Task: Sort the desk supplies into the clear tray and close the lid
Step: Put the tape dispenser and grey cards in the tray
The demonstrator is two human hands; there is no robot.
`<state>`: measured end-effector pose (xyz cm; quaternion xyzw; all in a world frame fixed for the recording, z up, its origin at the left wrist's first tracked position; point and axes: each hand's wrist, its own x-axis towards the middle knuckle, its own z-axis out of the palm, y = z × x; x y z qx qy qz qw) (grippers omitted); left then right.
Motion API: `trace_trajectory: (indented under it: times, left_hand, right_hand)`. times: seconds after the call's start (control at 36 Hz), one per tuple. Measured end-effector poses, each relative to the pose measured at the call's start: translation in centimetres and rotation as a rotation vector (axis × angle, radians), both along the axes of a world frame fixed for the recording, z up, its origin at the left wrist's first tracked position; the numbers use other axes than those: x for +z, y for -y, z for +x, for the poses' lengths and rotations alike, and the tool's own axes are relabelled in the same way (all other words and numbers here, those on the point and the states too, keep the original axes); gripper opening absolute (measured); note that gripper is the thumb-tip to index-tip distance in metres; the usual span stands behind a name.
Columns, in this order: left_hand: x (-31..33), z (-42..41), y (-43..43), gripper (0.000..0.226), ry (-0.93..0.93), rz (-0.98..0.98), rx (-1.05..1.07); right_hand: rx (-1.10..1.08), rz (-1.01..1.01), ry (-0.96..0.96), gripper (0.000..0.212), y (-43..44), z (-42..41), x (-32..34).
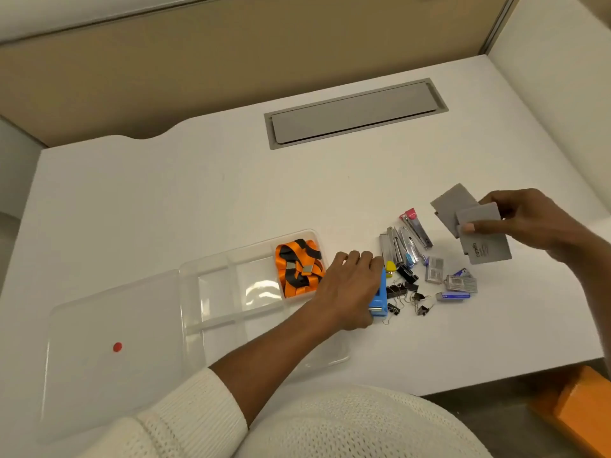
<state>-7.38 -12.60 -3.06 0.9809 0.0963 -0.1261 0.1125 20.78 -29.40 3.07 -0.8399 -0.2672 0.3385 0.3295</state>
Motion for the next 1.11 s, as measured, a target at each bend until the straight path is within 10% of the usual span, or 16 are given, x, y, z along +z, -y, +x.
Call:
trace_trajectory:
  times: [0.44,0.72,1.11]
  left_hand:
    - [7.1,-12.2,-9.1,0.091,0.180,-0.124,0.562]
    - [4.8,-13.7,-12.2,0.084,-0.030,-0.116,0.610]
    - [1.8,-13.5,-13.1,0.092,-0.037,-0.099,0.452]
  right_hand:
    - [-0.170,0.159,-0.390,0.031,-5.8,-20.9,-0.2]
    - [0.125,-0.369,0.261,0.051,-8.4,-29.6,-3.9]
    - [0.197,-0.378,0.468,0.058,-10.4,-32.5,-5.8]
